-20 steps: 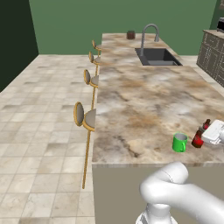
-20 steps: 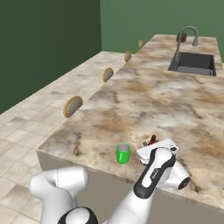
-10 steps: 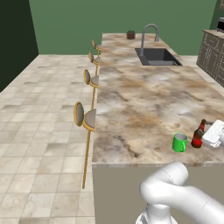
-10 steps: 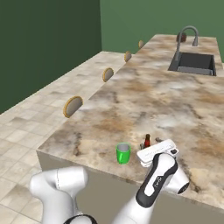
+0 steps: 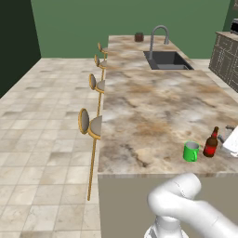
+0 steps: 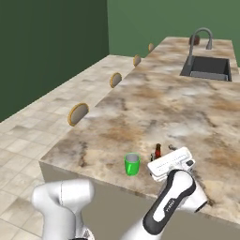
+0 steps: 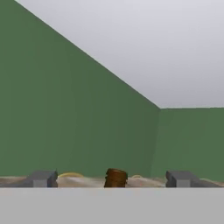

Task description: Open the cabinet directly in front. Then move the beer and the mug to the dining counter with the jar on it.

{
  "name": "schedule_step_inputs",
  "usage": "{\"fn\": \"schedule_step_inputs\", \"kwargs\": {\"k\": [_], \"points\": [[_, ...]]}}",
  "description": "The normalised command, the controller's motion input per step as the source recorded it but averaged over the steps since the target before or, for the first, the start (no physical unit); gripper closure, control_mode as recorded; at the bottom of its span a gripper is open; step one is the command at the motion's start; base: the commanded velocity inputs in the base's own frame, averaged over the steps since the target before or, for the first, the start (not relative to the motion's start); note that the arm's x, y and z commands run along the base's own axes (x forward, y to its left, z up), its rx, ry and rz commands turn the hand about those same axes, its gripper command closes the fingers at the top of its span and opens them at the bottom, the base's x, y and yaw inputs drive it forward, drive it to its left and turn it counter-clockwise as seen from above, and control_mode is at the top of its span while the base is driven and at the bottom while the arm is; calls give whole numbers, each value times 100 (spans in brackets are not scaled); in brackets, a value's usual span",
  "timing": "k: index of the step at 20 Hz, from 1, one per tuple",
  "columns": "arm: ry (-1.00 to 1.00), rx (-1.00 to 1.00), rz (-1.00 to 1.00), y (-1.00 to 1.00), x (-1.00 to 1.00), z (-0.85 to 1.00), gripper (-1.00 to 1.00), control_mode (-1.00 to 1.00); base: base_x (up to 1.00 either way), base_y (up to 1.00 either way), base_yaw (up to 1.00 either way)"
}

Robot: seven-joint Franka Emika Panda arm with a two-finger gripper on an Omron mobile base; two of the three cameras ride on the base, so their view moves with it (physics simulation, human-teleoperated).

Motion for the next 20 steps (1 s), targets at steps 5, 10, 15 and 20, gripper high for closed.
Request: {"fn": "schedule_step_inputs", "kwargs": {"k": [5, 10, 15, 20], "points": [[-8, -13, 0, 29, -75, 66, -100, -100, 0, 0, 0], [1, -61, 0, 81, -75, 27, -100, -100, 0, 0, 0], [1, -91, 0, 100, -71, 9, -100, -100, 0, 0, 0], [0, -82, 0, 100, -71, 37, -100, -100, 0, 0, 0]]}}
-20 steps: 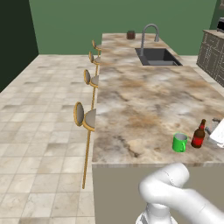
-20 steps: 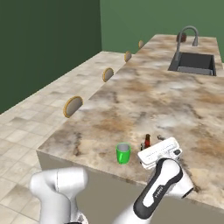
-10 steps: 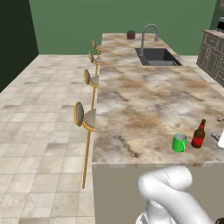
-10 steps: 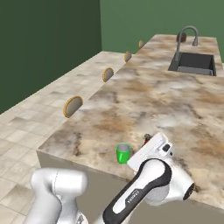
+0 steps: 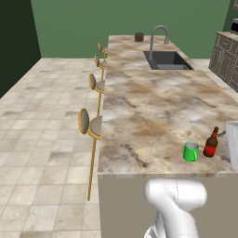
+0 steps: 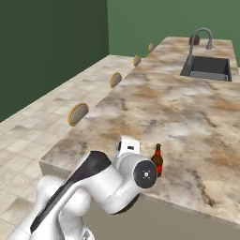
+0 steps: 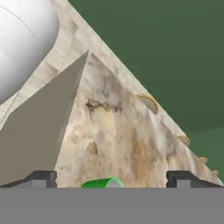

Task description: Open the cabinet directly in front. Then move the beer and the mug to the dining counter with the jar on it.

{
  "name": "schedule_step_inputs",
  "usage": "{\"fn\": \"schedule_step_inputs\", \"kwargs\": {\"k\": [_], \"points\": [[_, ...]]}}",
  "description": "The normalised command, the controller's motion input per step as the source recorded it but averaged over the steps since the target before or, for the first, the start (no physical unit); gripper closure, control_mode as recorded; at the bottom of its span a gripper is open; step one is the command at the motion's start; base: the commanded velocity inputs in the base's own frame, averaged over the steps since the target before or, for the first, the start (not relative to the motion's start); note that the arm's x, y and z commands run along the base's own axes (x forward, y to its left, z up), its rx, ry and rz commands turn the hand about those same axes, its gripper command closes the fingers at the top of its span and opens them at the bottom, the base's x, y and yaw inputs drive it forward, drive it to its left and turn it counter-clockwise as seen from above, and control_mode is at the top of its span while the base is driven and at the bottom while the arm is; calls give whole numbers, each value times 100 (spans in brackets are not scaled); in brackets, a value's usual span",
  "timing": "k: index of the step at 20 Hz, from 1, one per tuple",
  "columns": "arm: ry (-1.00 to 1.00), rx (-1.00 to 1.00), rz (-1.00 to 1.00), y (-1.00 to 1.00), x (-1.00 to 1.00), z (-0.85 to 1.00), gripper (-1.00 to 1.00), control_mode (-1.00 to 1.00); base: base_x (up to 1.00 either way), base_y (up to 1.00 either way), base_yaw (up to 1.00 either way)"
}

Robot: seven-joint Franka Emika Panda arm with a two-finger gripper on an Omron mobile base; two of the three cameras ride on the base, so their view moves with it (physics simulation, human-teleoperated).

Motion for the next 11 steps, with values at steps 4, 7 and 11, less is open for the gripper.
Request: {"fn": "schedule_step_inputs", "kwargs": {"k": [4, 7, 11], "points": [[0, -83, 0, 100, -52, 40, -100, -100, 0, 0, 0], [0, -82, 2, 100, -25, 28, -100, -100, 0, 0, 0], [3, -75, 5, 100, -2, 4, -100, -100, 0, 0, 0]]}}
